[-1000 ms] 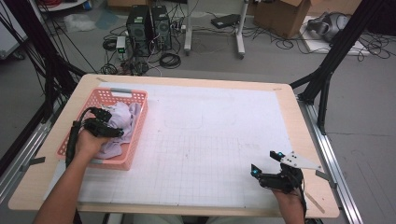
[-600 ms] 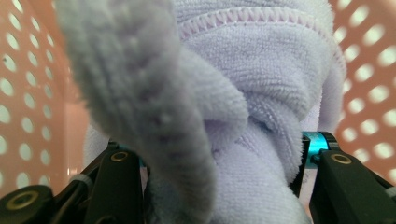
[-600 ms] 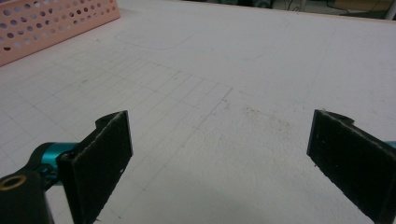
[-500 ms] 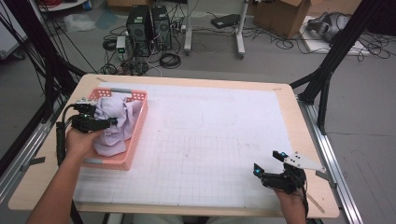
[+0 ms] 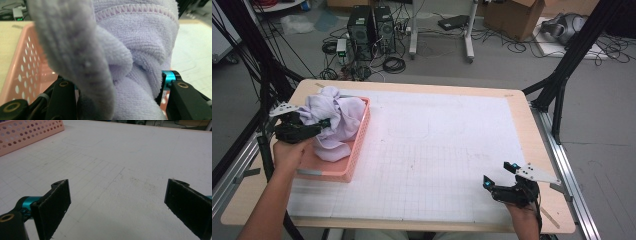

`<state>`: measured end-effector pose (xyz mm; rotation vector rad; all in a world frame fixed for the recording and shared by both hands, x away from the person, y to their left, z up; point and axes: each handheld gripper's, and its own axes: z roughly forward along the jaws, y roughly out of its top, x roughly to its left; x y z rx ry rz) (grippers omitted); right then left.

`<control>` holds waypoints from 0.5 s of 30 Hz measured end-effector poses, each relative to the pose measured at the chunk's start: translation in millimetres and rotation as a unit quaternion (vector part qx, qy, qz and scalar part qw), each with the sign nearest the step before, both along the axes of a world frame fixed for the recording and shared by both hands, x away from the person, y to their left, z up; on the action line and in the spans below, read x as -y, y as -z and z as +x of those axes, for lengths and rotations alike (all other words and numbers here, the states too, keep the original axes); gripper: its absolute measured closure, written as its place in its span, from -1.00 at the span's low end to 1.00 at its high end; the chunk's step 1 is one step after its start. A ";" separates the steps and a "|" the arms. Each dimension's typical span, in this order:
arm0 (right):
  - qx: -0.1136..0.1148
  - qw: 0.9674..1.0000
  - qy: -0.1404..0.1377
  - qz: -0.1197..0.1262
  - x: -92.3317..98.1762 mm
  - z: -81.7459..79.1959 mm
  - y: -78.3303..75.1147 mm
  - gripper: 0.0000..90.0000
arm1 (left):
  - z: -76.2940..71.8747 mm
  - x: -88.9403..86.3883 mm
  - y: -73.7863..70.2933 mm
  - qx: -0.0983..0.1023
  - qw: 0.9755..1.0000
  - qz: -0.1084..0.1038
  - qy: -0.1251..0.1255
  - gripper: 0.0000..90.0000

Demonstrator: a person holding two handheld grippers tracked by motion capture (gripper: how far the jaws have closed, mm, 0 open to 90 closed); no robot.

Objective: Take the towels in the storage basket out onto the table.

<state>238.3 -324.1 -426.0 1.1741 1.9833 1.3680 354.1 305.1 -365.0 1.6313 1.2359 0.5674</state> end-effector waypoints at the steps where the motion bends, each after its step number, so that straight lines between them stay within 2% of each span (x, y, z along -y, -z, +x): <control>1: 0.000 1.000 0.000 0.002 0.0 -0.1 -0.1 -0.88 | -1.3 -0.7 -1.3 0.006 1.000 0.003 0.003 0.10; 7: -0.001 1.000 0.000 0.001 0.5 -0.4 -0.3 -0.88 | -10.7 -3.2 -13.2 0.049 0.999 -0.001 0.013 0.10; 11: 0.002 1.000 -0.001 0.000 -0.2 -0.5 -0.5 -0.88 | -17.4 -3.2 -23.3 0.084 0.996 -0.016 0.019 0.10; 12: 0.001 1.000 -0.001 0.000 -0.7 -0.5 -0.7 -0.88 | -20.3 -2.6 -28.5 0.100 0.995 -0.018 0.024 0.10; 13: 0.001 1.000 -0.001 0.000 -0.7 -0.5 -0.7 -0.88 | -20.3 -2.6 -28.5 0.100 0.995 -0.018 0.024 0.10; 15: 0.002 1.000 -0.001 -0.001 -0.6 -0.6 -0.6 -0.88 | -22.9 -2.3 -33.8 0.115 0.993 -0.025 0.028 0.10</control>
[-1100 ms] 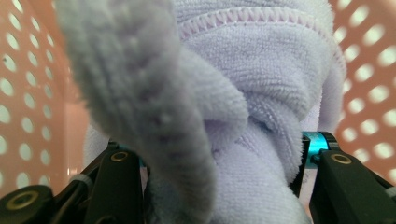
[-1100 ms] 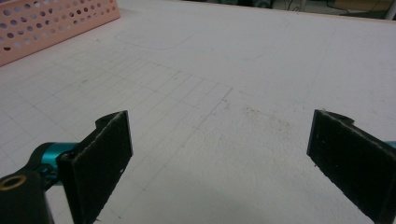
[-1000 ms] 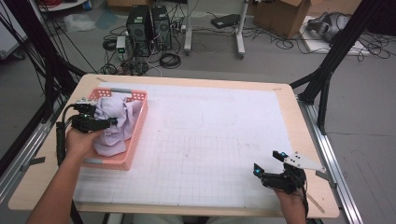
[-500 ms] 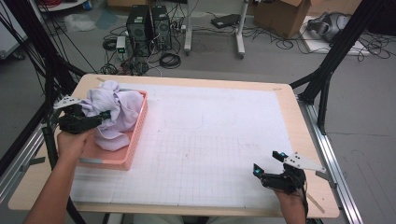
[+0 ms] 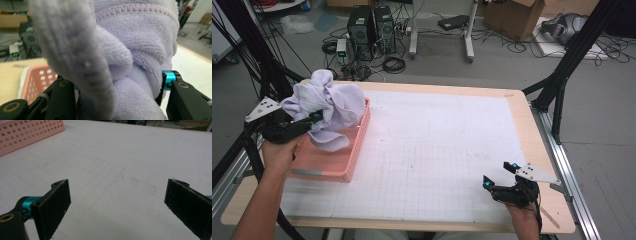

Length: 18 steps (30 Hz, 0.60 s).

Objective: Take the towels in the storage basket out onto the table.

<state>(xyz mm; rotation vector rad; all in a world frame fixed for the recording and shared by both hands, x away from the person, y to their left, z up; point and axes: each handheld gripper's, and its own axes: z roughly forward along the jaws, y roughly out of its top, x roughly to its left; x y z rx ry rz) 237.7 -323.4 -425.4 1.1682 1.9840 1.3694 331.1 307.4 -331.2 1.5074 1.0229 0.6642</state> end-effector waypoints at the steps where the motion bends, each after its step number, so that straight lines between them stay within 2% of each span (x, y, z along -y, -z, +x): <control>1: 0.000 1.000 0.000 0.000 0.1 -0.1 -0.1 -0.88 | -1.2 0.2 -2.7 0.007 1.000 -0.005 0.001 0.10; 7: -0.002 1.000 0.000 0.002 -0.1 -0.1 -0.1 -0.88 | -7.3 2.0 -17.6 0.038 0.998 -0.027 0.029 0.10; 10: -0.003 1.000 -0.002 0.001 -0.6 -0.3 -0.2 -0.88 | -9.8 4.4 -24.4 0.045 0.997 -0.033 0.046 0.10; 18: -0.004 1.000 -0.004 0.001 -1.0 -0.1 -0.4 -0.88 | -15.8 16.2 -38.6 0.073 0.992 -0.055 0.085 0.10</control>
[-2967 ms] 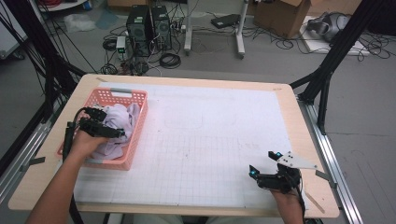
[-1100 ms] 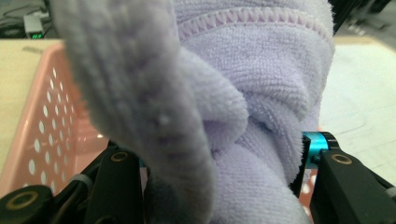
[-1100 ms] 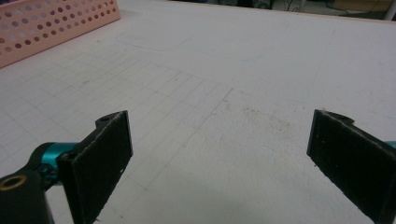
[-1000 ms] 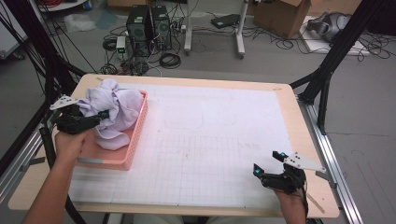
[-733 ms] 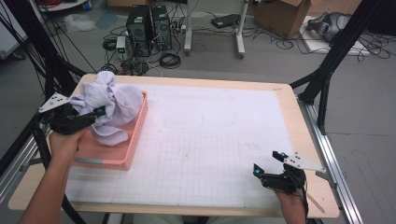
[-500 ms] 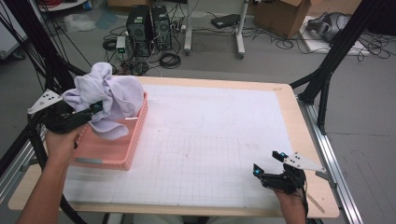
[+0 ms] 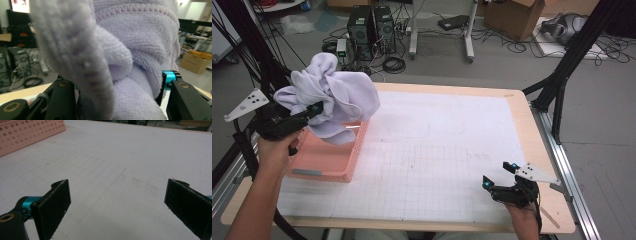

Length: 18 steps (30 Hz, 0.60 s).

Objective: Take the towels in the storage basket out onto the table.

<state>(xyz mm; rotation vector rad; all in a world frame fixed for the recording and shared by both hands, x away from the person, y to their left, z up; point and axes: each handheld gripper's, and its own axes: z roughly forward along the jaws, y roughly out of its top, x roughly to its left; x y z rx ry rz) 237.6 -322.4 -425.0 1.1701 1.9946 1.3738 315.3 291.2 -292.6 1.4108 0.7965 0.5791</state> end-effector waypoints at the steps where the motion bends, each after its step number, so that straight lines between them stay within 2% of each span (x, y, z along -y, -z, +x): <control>1: 0.000 1.000 0.000 0.000 0.0 0.0 0.0 -0.88 | -0.3 2.1 -1.5 0.001 1.000 -0.001 0.007 0.10; 10: 0.000 1.000 -0.002 0.000 -1.1 -0.2 -0.2 -0.88 | -1.7 29.1 -8.2 0.017 0.998 0.000 0.053 0.10; 18: -0.003 1.000 0.005 0.000 0.4 0.1 0.1 -0.88 | 0.1 62.8 -9.0 0.023 0.995 0.007 0.097 0.09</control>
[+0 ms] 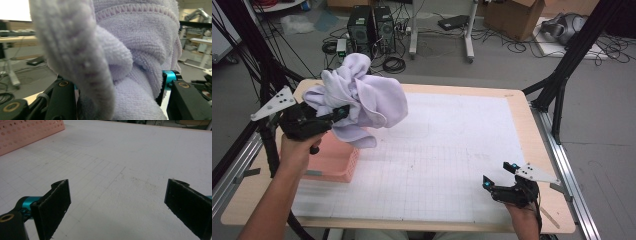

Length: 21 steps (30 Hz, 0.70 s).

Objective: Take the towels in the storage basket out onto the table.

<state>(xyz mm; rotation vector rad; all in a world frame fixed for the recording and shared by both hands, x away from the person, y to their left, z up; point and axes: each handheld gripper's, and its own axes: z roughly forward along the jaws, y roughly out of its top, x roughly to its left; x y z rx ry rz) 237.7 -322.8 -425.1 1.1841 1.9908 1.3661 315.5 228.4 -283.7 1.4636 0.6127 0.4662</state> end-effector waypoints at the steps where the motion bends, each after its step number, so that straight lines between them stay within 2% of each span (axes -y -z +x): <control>1: 0.000 1.000 0.000 0.000 0.2 0.0 0.0 -0.88 | 0.8 5.0 0.7 0.000 1.000 0.002 0.005 0.09; 11: 0.002 1.000 0.000 -0.006 1.5 -0.9 -0.1 -0.88 | 8.7 58.4 15.0 -0.006 0.998 0.014 0.057 0.08; 16: 0.000 1.000 0.001 -0.005 2.5 -1.0 -0.1 -0.88 | 13.4 87.9 27.5 -0.019 0.996 0.024 0.080 0.08; 21: -0.001 1.000 0.004 -0.007 3.8 -1.2 0.5 -0.88 | 18.8 117.8 42.5 -0.034 0.993 0.038 0.104 0.07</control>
